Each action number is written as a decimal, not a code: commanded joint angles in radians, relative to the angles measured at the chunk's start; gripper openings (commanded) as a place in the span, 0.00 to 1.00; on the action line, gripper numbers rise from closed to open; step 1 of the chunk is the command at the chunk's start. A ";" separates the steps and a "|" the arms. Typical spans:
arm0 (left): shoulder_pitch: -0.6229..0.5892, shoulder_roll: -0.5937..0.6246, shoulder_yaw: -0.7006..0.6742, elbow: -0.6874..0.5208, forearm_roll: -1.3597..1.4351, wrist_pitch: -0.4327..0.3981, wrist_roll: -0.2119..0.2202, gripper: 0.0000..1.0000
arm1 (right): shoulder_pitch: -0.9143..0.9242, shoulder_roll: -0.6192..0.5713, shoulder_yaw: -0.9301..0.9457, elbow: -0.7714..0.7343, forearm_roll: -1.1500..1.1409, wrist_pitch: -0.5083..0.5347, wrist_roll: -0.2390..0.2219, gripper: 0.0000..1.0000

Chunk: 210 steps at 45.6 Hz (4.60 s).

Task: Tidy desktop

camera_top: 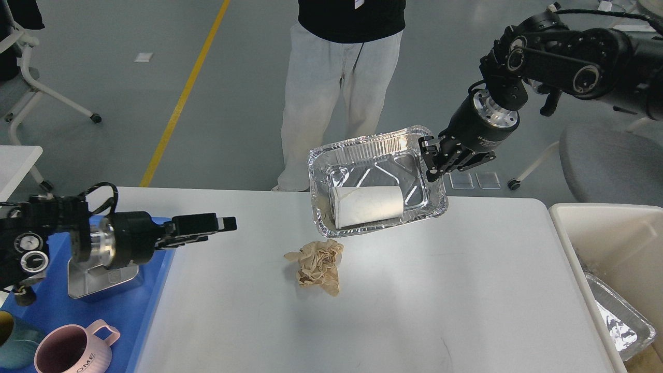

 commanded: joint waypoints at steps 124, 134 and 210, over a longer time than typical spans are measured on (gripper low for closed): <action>-0.177 -1.190 0.441 1.158 0.082 0.025 0.242 0.95 | -0.008 -0.067 0.012 -0.016 -0.018 0.000 -0.001 0.00; -0.171 -1.198 0.458 1.159 0.079 0.002 0.242 0.71 | -0.010 -0.067 0.012 -0.016 -0.018 0.000 -0.001 0.00; -0.396 -0.290 0.070 0.459 -0.070 -0.482 0.140 0.00 | -0.037 -0.090 0.018 -0.020 -0.038 0.000 -0.001 0.00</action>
